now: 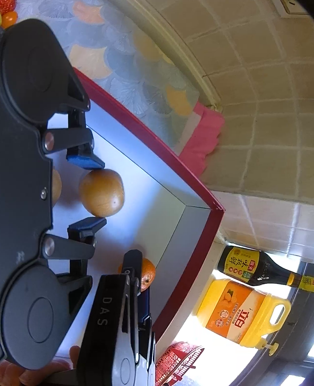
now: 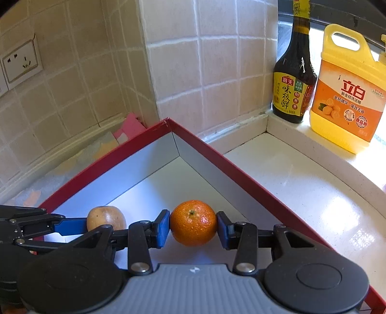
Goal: Organize fruits
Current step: 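Carry the pear and mandarin into the red box and open both tools, then return both tools to the remaining fruits on the cloth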
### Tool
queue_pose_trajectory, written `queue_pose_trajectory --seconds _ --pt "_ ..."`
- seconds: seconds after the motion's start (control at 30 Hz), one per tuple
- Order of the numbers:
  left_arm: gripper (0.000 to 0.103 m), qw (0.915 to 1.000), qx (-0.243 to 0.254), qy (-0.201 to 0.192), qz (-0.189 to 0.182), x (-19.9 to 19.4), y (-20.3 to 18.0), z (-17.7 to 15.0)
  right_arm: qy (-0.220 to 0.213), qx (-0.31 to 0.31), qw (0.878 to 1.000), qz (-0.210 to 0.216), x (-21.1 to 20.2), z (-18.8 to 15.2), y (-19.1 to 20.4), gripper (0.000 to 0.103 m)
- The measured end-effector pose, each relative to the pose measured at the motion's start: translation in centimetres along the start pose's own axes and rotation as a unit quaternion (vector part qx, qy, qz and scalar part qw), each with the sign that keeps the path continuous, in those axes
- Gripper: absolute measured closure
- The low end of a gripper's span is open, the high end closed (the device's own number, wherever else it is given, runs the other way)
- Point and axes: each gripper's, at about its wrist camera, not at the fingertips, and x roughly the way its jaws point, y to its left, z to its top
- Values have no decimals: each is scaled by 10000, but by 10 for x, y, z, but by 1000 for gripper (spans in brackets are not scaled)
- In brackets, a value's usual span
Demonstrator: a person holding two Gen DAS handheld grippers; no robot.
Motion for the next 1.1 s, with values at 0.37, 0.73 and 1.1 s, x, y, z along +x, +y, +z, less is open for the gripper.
queue_pose_trajectory --seconds 0.37,0.73,1.1 --pt "25 9952 -179 -938 -215 -71 16 -3 -608 147 9980 -39 -45 8 -12 49" --pt "25 9750 -1045 -1842 672 -204 89 -57 -928 -458 9933 521 -109 -2 27 49" --pt "24 9250 -2135 -2095 2345 -314 168 -153 -841 -1873 9682 1431 -130 -29 144 46"
